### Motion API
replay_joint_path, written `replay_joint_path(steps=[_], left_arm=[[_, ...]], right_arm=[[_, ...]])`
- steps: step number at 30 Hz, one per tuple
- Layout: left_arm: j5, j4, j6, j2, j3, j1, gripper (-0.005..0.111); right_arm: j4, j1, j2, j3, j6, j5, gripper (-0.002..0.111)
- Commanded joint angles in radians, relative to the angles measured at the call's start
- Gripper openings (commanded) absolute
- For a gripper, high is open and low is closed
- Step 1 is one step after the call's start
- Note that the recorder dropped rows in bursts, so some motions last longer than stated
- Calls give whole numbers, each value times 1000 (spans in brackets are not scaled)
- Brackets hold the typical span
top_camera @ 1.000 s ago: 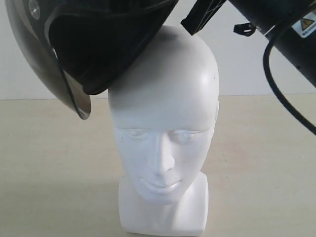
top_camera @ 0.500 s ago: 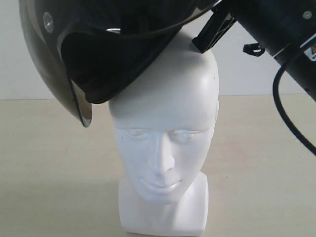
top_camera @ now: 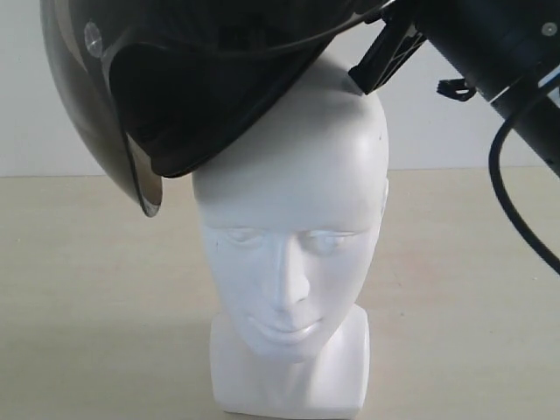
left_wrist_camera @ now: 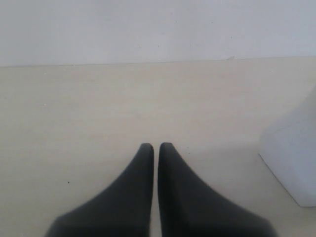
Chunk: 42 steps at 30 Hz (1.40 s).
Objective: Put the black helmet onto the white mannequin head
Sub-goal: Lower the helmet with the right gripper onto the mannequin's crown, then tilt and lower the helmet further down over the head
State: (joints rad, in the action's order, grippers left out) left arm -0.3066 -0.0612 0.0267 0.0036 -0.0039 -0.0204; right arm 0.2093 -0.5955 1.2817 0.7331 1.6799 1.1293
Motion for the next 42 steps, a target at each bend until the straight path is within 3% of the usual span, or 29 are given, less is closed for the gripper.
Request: replay_joint_path(steps=[1, 42], left_arm=[[10, -2, 2, -4, 4, 0, 4], [10, -2, 2, -4, 4, 0, 4]], right_arm=[[-79, 8, -55, -27, -33, 92, 0], [-177, 8, -98, -73, -164, 54, 0]])
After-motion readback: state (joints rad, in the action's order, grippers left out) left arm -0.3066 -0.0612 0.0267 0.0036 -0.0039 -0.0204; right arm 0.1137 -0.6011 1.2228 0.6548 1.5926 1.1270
